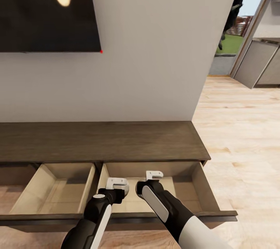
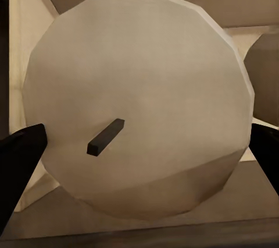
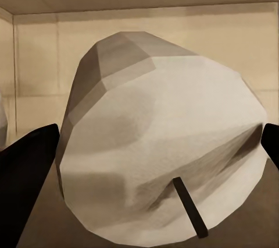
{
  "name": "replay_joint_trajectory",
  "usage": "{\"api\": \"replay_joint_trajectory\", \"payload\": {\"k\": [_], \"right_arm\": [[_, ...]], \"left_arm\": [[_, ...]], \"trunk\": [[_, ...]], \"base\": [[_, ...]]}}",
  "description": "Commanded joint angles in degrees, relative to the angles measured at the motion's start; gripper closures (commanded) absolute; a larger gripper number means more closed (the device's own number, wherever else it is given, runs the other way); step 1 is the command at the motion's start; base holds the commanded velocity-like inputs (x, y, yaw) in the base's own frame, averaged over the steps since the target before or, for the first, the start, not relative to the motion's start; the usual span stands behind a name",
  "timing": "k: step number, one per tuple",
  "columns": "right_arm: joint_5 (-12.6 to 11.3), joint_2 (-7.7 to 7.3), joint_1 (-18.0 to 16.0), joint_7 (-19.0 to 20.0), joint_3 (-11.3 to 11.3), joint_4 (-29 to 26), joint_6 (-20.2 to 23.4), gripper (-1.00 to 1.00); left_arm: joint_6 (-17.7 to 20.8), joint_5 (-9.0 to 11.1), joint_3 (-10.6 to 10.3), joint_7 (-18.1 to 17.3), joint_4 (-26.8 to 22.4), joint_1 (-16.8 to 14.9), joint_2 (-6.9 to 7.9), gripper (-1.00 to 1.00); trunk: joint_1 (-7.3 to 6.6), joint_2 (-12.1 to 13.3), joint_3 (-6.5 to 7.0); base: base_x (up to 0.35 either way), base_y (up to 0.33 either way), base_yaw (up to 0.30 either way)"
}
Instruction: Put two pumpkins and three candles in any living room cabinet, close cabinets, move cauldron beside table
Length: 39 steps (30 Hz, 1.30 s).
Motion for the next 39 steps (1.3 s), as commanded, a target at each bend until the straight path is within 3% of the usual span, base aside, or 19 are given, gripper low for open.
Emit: {"api": "replay_joint_trajectory", "payload": {"k": [1, 23, 39], "right_arm": [[0.0, 0.01, 0.0, 0.0, 0.0, 0.0, 0.0, 1.0], [0.0, 0.01, 0.0, 0.0, -0.1, 0.1, 0.1, 1.0], [0.0, 0.01, 0.0, 0.0, -0.1, 0.1, 0.1, 1.0]], "left_arm": [[0.0, 0.0, 0.0, 0.0, 0.0, 0.0, 0.0, 1.0], [-0.2, 0.0, 0.0, 0.0, 0.0, 0.0, 0.0, 1.0], [-0.1, -0.1, 0.0, 0.0, 0.0, 0.0, 0.0, 1.0]], "trunk": [[0.22, -0.4, -0.18], [5.06, -9.2, -4.13], [5.06, -9.2, -4.13]], "base": [[0.0, 0.0, 0.0], [0.0, 0.0, 0.0], [0.043, 0.0, 0.0]]}}
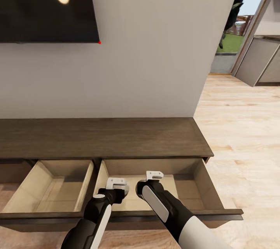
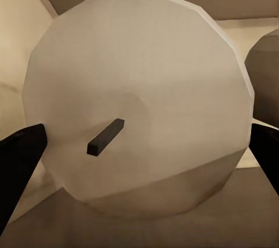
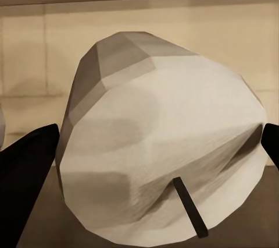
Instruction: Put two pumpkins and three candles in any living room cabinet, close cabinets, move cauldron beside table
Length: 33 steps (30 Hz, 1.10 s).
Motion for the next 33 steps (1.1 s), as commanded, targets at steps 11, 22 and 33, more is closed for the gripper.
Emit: {"api": "replay_joint_trajectory", "payload": {"k": [11, 22, 33], "right_arm": [[0.0, 0.0, 0.0, 0.0, 0.0, 0.0, 0.0, 1.0], [0.0, 0.0, 0.0, 0.0, 0.0, 0.0, 0.0, 1.0], [0.1, 0.0, 0.0, 0.0, 0.0, 0.0, 0.0, 1.0]], "left_arm": [[-0.1, 0.0, 0.0, 0.0, 0.0, 0.0, 0.0, 1.0], [-0.1, 0.0, 0.0, 0.0, 0.0, 0.0, 0.0, 1.0], [-0.2, 0.0, 0.0, 0.0, 0.0, 0.0, 0.0, 1.0]], "trunk": [[1.98, -3.6, -1.62], [3.95, -7.2, -3.23], [4.83, -8.8, -3.95]], "base": [[0.002, 0.0, 0.0], [0.0, 0.0, 0.0], [0.0, 0.0, 0.0]]}}
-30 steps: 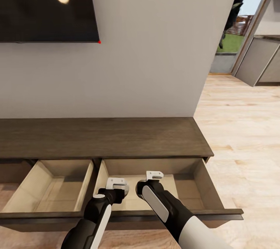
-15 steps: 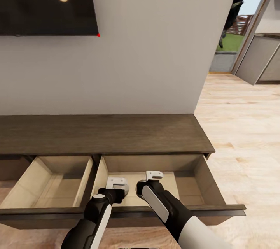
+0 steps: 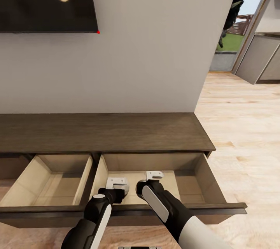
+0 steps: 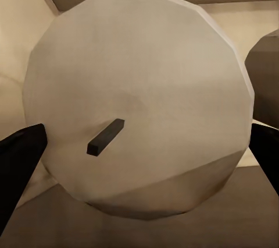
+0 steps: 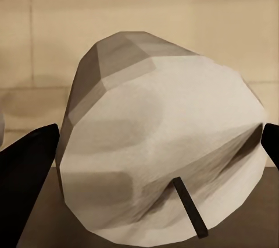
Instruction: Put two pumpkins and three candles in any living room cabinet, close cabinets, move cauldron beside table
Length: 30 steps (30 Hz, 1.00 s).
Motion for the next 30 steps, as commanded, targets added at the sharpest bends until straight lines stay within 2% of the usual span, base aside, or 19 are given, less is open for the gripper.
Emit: {"api": "replay_joint_trajectory", "payload": {"k": [1, 9, 10, 17, 18, 30], "right_arm": [[0.0, 0.0, 0.0, 0.0, 0.0, 0.0, 0.0, 1.0], [0.0, 0.0, 0.0, 0.0, 0.0, 0.0, 0.0, 1.0], [0.0, 0.0, 0.0, 0.0, 0.0, 0.0, 0.0, -1.0], [0.0, 0.0, 0.0, 0.0, 0.0, 0.0, 0.0, -1.0], [0.0, 0.0, 0.0, 0.0, 0.0, 0.0, 0.0, -1.0], [0.0, 0.0, 0.0, 0.0, 0.0, 0.0, 0.0, -1.0]], "left_arm": [[0.0, 0.0, 0.0, 0.0, 0.0, 0.0, 0.0, 1.0], [0.0, -0.1, 0.0, 0.0, 0.0, 0.0, 0.0, 1.0], [0.0, -0.1, 0.0, 0.0, 0.0, 0.0, 0.0, 1.0], [0.1, -0.1, 0.0, 0.0, 0.0, 0.0, 0.0, 1.0], [0.0, -0.1, 0.0, 0.0, 0.0, 0.0, 0.0, -1.0], [0.1, -0.1, 0.0, 0.0, -0.1, 0.0, 0.0, -1.0]], "trunk": [[0.0, 0.0, 0.0], [0.0, 0.0, 0.0], [0.0, 0.0, 0.0], [0.0, 0.0, 0.0], [0.0, 0.0, 0.0], [0.0, 0.0, 0.0]], "base": [[0.0, 0.0, 0.0], [0.0, 0.0, 0.0], [0.0, 0.0, 0.0], [0.0, 0.0, 0.0], [0.0, 0.0, 0.0], [0.0, 0.0, 0.0]]}}
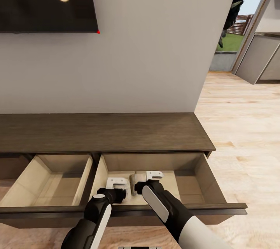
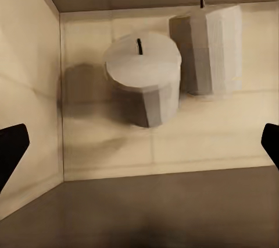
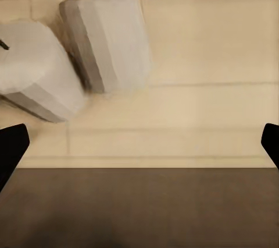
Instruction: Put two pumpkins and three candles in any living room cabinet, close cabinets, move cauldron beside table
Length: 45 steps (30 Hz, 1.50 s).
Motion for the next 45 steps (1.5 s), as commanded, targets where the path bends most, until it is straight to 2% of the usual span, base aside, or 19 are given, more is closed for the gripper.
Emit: {"api": "replay_joint_trajectory", "payload": {"k": [1, 26, 28, 33, 45], "right_arm": [[0.0, 0.0, 0.0, 0.0, 0.0, 0.0, 0.0, -1.0], [-0.1, 0.0, 0.0, 0.0, -0.1, -0.1, 0.0, -1.0], [-0.1, 0.0, 0.0, -0.1, -0.4, -0.2, 0.0, -1.0], [-0.1, 0.0, 0.0, -0.2, -3.2, -0.4, -0.1, -1.0], [0.0, 0.0, 0.0, -0.2, -3.8, -0.5, 0.0, -1.0]], "left_arm": [[0.0, 0.0, 0.0, 0.0, 0.0, 0.0, 0.0, -1.0], [1.3, 0.2, 0.0, -0.1, -2.3, 0.0, 0.0, -1.0], [1.3, 0.2, 0.0, -0.1, -2.4, 0.0, 0.0, -1.0], [1.3, 0.3, 0.0, -0.1, -2.5, 0.0, 0.0, -1.0], [1.9, 0.3, 0.0, -0.1, -2.7, 0.0, 0.0, -1.0]], "trunk": [[-0.22, 0.4, 0.18], [-5.71, 10.4, 4.67], [-6.15, 11.2, 5.03], [-7.25, 13.2, 5.92], [-9.88, 18.0, 8.08]], "base": [[0.0, 0.0, 0.0], [-0.011, 0.0, 0.0], [-0.109, 0.0, 0.0], [-0.027, 0.0, 0.0], [-0.001, 0.0, 0.0]]}}
